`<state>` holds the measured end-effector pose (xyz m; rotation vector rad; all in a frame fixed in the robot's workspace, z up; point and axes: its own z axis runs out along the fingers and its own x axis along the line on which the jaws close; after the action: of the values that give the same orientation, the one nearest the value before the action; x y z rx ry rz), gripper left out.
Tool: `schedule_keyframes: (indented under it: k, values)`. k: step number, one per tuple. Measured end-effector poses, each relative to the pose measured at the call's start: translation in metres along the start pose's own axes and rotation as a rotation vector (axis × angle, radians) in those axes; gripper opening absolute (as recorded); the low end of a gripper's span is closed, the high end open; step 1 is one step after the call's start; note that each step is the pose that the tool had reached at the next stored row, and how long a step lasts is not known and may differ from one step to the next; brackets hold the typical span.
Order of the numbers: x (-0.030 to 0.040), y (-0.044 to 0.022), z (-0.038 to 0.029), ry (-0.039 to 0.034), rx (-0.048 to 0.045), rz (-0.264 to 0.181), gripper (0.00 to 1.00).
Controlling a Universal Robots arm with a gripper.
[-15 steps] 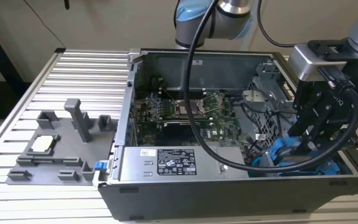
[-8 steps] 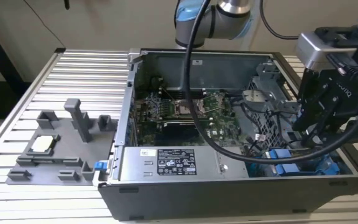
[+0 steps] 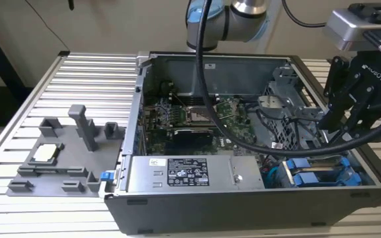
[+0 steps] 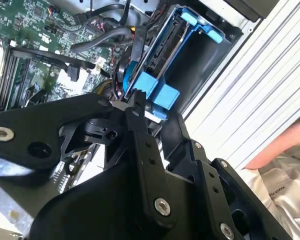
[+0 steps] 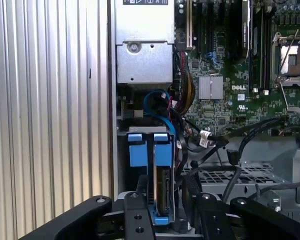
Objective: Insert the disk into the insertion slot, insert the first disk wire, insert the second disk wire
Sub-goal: 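Insert the disk into the insertion slot, then insert the first disk wire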
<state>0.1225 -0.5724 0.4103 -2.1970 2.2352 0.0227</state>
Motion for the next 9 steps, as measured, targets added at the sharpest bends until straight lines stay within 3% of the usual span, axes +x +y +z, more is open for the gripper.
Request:
schedule_keyframes:
  k: [1, 6, 7, 9]
  values:
    - [0.0000, 0.0003, 0.0000, -0.0025, 0.0070, 0.000, 0.41]
    - [0.0000, 0.0030, -0.0001, -0.0407, 0.0674, -0.004, 0.41]
    - [0.0000, 0.0034, -0.0001, -0.0512, 0.0745, -0.005, 0.41]
    - [-0.0001, 0.0035, 0.0011, -0.0628, 0.0807, -0.007, 0.41]
